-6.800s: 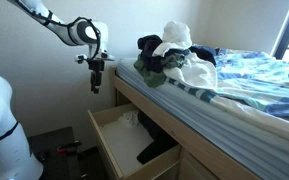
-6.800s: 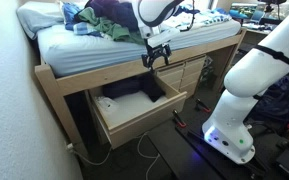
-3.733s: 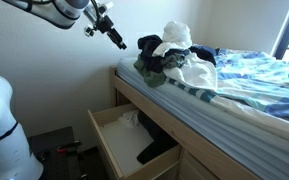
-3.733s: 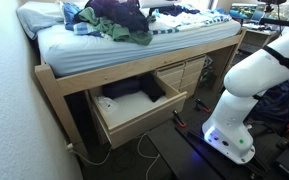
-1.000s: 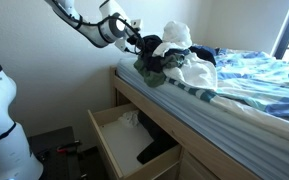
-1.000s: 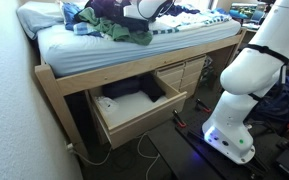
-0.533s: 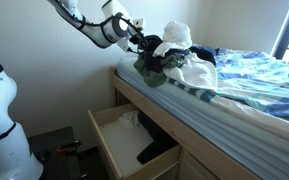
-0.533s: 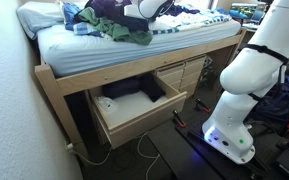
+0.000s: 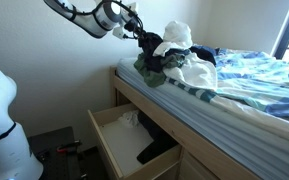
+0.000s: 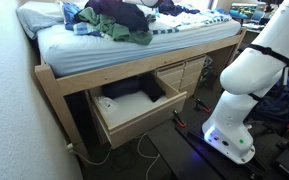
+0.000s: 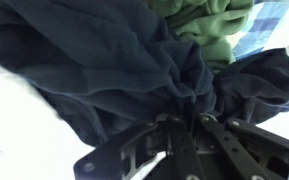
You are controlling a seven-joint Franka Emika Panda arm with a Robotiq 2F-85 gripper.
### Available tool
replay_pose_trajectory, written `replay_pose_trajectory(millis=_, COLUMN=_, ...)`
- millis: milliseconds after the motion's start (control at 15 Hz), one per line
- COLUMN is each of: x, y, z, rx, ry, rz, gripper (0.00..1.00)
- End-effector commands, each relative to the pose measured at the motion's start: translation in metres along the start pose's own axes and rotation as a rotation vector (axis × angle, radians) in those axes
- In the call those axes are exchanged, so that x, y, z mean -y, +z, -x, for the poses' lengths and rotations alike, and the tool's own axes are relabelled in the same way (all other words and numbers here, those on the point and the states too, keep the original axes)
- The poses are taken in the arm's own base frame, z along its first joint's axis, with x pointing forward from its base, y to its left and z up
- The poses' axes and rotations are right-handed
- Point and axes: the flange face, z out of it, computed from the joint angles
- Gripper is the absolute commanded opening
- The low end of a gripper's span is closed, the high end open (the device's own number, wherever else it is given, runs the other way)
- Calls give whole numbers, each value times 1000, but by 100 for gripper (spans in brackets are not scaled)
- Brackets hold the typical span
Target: Put the black shirt in the open drawer
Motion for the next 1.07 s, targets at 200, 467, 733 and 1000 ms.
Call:
replay_pose_trajectory(millis=200, x=28, y=-76, z=-18, rx=-83, ry=-54, rz=74, gripper=2)
replay_pose_trajectory(millis=467, x=44, y=-117, z=-20, rx=-111, ry=-75, rz=118, gripper=2)
replay_pose_trajectory(millis=733, x=54, y=-156, z=-23, rx=-156, ry=-91, rz=159, gripper=2)
replay_pose_trajectory(millis=1000, x=62, y=-187, z=-27, rx=-210, ry=-102, rz=184, gripper=2)
